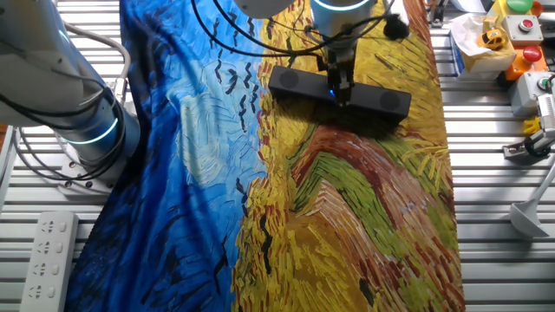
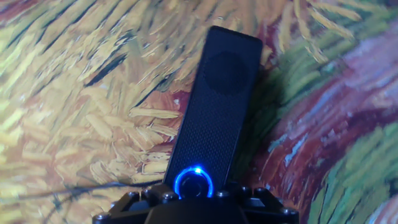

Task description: Turn the knob to increase the volume of the speaker

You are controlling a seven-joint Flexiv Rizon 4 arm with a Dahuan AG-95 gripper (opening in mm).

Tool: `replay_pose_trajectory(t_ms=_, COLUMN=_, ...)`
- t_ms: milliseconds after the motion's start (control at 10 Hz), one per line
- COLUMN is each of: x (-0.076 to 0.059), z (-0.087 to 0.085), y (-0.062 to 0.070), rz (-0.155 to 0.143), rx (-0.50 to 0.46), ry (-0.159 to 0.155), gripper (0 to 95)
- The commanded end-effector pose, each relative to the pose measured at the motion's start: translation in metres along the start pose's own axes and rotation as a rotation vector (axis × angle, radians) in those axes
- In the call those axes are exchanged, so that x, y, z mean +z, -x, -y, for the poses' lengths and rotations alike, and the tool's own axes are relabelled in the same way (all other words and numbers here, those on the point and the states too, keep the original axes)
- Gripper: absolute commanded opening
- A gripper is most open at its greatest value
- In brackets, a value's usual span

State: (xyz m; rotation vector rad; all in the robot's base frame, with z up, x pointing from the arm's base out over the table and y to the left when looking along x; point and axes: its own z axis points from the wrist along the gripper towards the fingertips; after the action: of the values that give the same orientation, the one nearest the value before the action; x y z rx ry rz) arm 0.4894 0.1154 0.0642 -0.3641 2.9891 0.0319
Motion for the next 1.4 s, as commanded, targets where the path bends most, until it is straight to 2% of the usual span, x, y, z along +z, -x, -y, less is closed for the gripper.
replay_pose_trajectory(t_ms=100, x=-0.0092, z=-0.0012, y=-0.0003, rz=0.055, rx=-1.275, ry=-0.03, gripper=57.0)
replay_pose_trajectory(t_ms=200, x=-0.0093, z=-0.0012, y=-0.0003, rz=0.063, rx=-1.343, ry=-0.024, gripper=57.0)
replay_pose_trajectory(t_ms=300, x=-0.0093, z=-0.001, y=-0.0003, rz=0.086, rx=-1.425, ry=-0.008, gripper=57.0)
replay_pose_trajectory(t_ms=400, x=-0.0093, z=-0.001, y=-0.0003, rz=0.107, rx=-1.499, ry=0.004, gripper=38.0)
replay_pose_trajectory(t_ms=600, x=-0.0093, z=-0.001, y=-0.0003, rz=0.124, rx=-1.593, ry=0.025, gripper=38.0)
replay_pose_trajectory(t_ms=700, x=-0.0093, z=-0.001, y=-0.0003, rz=0.119, rx=-1.623, ry=0.04, gripper=38.0)
replay_pose_trajectory(t_ms=800, x=-0.0093, z=-0.001, y=-0.0003, rz=0.1, rx=-1.63, ry=0.069, gripper=38.0)
replay_pose_trajectory(t_ms=1200, x=-0.0093, z=-0.001, y=-0.0003, rz=0.085, rx=-1.634, ry=0.092, gripper=38.0)
replay_pose_trajectory(t_ms=1300, x=-0.0093, z=-0.001, y=-0.0002, rz=0.08, rx=-1.638, ry=0.096, gripper=57.0)
replay_pose_trajectory(t_ms=1400, x=-0.0093, z=-0.001, y=-0.0002, rz=0.069, rx=-1.639, ry=0.105, gripper=57.0)
